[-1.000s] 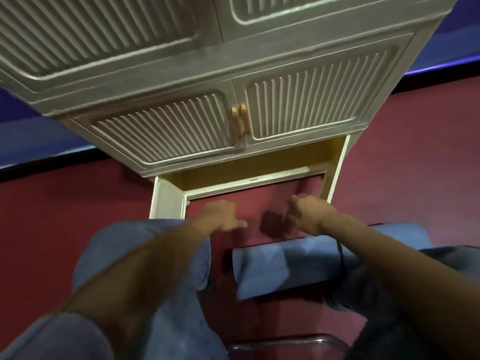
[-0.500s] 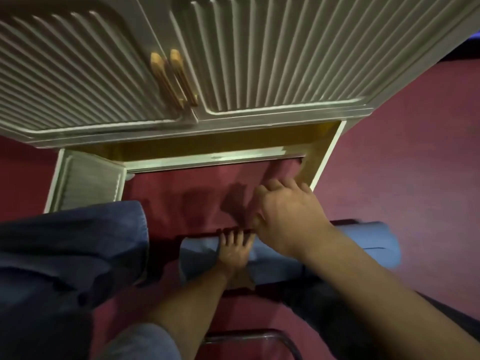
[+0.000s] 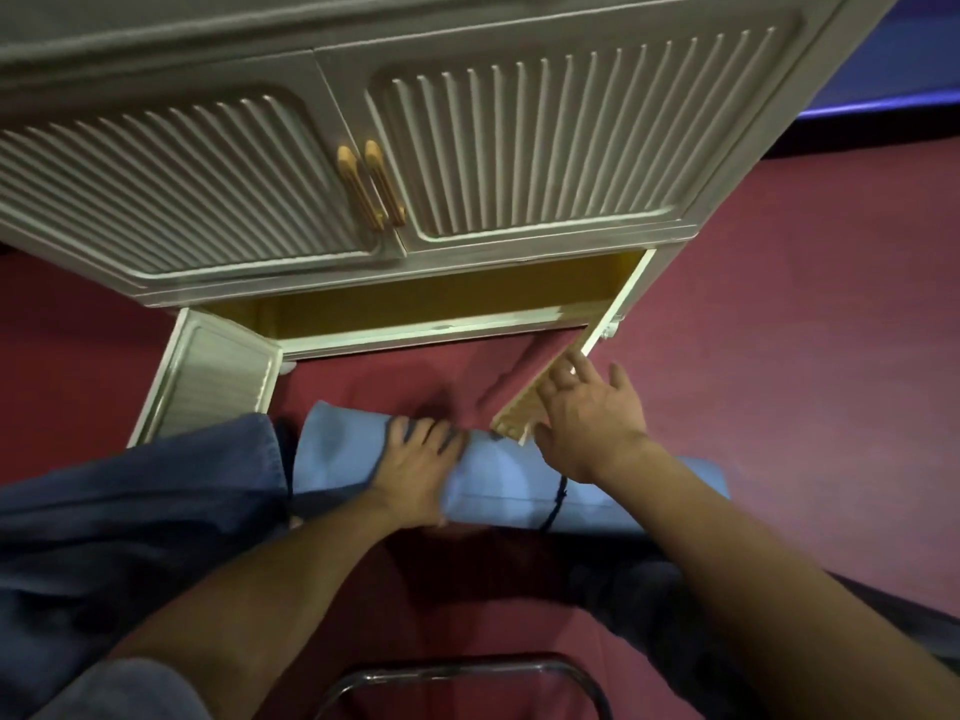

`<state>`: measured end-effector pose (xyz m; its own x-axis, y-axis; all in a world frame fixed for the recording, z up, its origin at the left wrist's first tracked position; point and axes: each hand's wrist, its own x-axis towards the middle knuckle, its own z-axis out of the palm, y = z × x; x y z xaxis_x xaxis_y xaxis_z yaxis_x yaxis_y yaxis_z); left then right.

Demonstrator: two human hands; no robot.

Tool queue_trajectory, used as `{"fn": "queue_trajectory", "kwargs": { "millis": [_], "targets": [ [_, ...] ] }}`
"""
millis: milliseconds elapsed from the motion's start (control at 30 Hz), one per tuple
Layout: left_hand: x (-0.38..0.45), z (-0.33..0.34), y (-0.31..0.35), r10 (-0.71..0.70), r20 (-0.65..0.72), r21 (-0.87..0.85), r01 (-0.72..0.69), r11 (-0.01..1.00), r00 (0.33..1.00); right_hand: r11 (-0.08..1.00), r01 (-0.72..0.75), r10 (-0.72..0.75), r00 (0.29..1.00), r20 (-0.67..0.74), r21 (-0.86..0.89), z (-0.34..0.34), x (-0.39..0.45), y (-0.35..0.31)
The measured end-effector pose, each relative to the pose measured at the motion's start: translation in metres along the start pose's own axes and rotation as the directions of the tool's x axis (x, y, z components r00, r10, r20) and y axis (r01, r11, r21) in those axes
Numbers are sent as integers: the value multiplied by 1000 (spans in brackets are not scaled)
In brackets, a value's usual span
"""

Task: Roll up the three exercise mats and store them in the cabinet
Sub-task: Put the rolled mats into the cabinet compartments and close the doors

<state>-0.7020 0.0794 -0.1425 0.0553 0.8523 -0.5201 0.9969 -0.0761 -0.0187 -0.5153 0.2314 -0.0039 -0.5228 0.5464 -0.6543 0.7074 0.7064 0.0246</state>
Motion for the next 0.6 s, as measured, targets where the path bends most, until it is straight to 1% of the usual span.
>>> {"fn": "queue_trajectory", "kwargs": {
  "millis": [100, 200, 333, 467, 600],
  "targets": [
    [-16, -18, -20, -14, -1, 32, 15, 999, 1000, 1000, 1, -1, 1000, -31, -12, 0, 1, -1],
    [-40, -22, -30, -45, 60, 45, 42, 998, 997, 1000, -24, 24, 999, -46, -3, -5, 1, -6],
    [-83, -9, -25, -83, 116, -58, 90, 994, 990, 998, -67, 67, 996, -54, -2, -9, 5, -6],
    [-117, 5, -22, -104, 122, -103, 116, 988, 987, 993, -113, 113, 994, -5, -24, -9, -2, 5],
    [-120, 3, -26, -82, 78, -79, 88, 993, 994, 972, -233, 235, 967, 95, -37, 7, -14, 26]
  ]
}}
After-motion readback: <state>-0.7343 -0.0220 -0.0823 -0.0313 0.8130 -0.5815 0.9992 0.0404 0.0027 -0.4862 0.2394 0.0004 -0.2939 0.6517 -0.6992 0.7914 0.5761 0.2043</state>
